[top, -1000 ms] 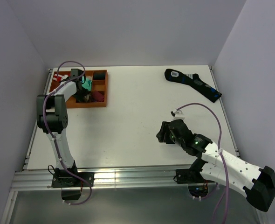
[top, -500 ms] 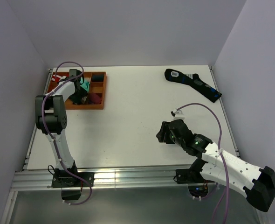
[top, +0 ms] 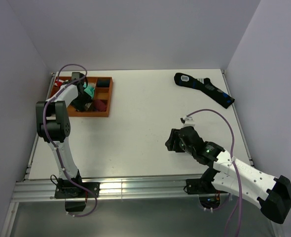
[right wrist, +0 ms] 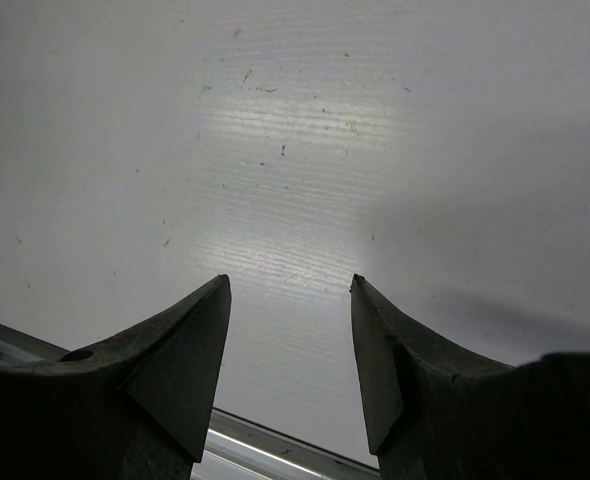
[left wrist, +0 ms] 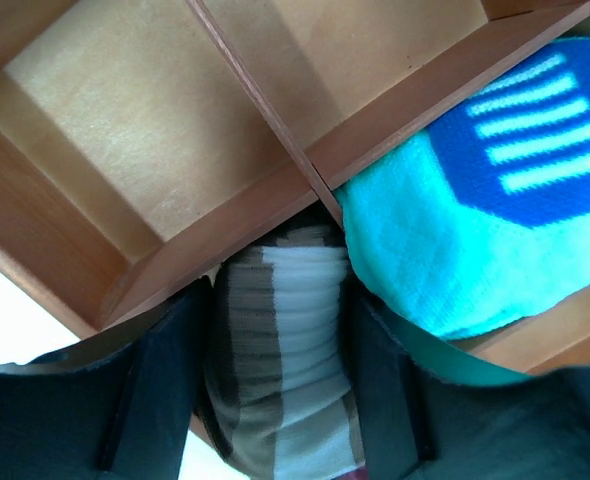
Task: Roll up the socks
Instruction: Place the sock in the storage box.
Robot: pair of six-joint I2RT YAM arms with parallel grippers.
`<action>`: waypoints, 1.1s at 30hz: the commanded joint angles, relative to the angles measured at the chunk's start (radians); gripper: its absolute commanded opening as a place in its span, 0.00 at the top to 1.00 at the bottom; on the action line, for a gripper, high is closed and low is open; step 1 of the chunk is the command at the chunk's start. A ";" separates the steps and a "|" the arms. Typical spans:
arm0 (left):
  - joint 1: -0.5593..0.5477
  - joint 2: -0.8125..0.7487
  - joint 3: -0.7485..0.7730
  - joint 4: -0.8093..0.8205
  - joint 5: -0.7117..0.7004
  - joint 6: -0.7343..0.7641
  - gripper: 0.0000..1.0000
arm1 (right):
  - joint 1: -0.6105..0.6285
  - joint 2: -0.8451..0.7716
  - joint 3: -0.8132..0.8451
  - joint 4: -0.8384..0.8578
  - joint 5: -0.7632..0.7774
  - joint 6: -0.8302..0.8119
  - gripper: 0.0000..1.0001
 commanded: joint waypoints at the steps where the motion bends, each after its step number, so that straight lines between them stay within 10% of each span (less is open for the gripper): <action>1: 0.008 -0.049 0.059 -0.072 0.002 0.029 0.37 | 0.005 0.002 0.010 0.024 0.003 0.005 0.41; 33: 0.008 -0.121 0.056 -0.069 0.054 0.037 0.32 | 0.005 0.007 -0.013 0.039 0.005 0.015 0.42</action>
